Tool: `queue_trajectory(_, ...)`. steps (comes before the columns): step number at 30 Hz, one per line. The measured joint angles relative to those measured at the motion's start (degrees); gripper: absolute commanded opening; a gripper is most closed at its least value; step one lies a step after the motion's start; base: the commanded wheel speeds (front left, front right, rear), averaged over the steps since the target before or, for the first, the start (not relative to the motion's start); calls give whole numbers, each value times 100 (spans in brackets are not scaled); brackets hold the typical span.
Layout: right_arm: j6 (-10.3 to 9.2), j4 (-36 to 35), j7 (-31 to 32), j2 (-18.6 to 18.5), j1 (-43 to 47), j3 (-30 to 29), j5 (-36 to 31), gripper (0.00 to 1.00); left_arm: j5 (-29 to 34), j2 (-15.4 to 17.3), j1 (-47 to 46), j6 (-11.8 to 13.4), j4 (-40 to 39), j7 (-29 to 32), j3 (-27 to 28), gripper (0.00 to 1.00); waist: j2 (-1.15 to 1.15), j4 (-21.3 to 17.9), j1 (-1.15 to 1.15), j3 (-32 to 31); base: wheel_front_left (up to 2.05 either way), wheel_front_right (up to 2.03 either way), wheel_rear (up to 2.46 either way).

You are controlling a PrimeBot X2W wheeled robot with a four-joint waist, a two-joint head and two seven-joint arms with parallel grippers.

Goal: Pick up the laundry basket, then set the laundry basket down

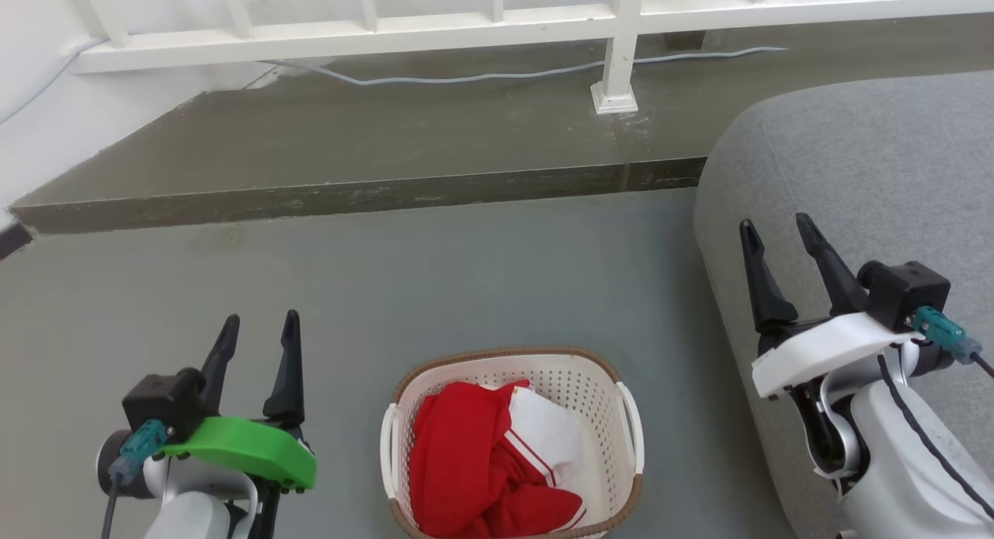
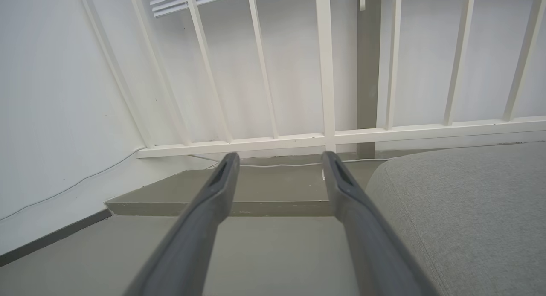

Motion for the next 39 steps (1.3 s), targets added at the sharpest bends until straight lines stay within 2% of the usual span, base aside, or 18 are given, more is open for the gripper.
queue_trajectory(5, 37, -21, 1, 23, 38, -34, -35, 100, 34, -25, 90, -47, -42, 0, 43, 100, 0, 0, 0, 5, 0, 0, 0)
queue_trajectory(6, 46, -11, 1, 30, 40, -35, -56, 0, 33, -36, 122, -53, -31, 0, 41, 0, 0, -1, 0, 6, 0, 0, 0)
queue_trajectory(17, 52, 288, 86, 202, 399, -96, 197, 0, -194, -203, 339, -75, 265, 92, 5, 0, 0, 17, 0, 1, 0, 0, 0)
queue_trajectory(39, 221, 286, 566, 379, 399, -637, 1772, 0, -1577, -348, 339, -255, 270, 547, 511, 0, 0, 85, 0, -18, 0, 0, 0)
